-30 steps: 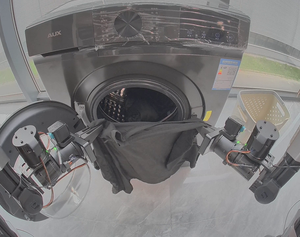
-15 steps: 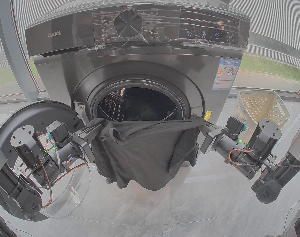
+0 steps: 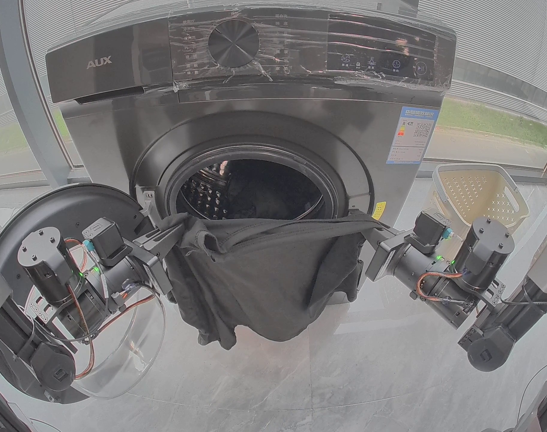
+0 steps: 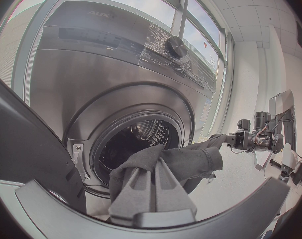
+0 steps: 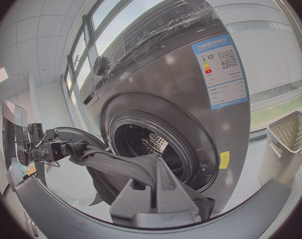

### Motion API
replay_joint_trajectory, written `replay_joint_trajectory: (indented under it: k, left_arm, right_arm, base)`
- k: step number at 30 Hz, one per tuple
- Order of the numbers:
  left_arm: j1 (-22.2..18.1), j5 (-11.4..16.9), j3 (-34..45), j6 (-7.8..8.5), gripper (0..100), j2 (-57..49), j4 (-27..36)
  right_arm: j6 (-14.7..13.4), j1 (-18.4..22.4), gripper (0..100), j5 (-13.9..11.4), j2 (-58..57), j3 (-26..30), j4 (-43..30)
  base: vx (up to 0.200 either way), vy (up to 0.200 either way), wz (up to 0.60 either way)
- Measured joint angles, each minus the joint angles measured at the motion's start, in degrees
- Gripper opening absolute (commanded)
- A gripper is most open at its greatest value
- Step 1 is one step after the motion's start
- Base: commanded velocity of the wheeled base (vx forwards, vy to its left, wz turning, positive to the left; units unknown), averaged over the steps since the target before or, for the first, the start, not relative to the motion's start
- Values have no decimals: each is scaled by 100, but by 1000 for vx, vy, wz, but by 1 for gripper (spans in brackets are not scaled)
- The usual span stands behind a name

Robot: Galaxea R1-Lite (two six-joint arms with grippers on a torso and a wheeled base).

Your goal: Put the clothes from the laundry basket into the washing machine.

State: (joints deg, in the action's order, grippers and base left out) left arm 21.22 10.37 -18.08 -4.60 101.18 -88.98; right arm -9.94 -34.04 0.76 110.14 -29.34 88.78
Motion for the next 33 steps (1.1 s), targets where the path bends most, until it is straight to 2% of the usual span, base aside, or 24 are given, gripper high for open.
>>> replay_joint_trajectory:
  k: [7,11,12,18,24,33]
  left_arm:
    - [-12,5,22,-11,0,-35,0]
    - [-6,111,52,-11,0,-44,-2]
    - [-9,161,72,-11,100,-44,2]
    - [22,297,177,-7,100,-44,0]
    - [427,290,265,-7,100,100,-6]
    - [879,243,59,39,100,965,0]
  right_arm:
    - [-27,-9,0,2,5,-17,4]
    - [-33,-13,0,4,13,-17,4]
    - [-35,-17,0,4,16,-12,4]
    - [-33,-74,0,6,27,-21,4]
    - [-57,-265,0,2,41,-73,-2]
    - [-128,-523,0,-21,196,-412,-7]
  base:
    - [0,0,0]
    - [0,0,0]
    - [0,0,0]
    - [0,0,0]
    - [0,0,0]
    - [0,0,0]
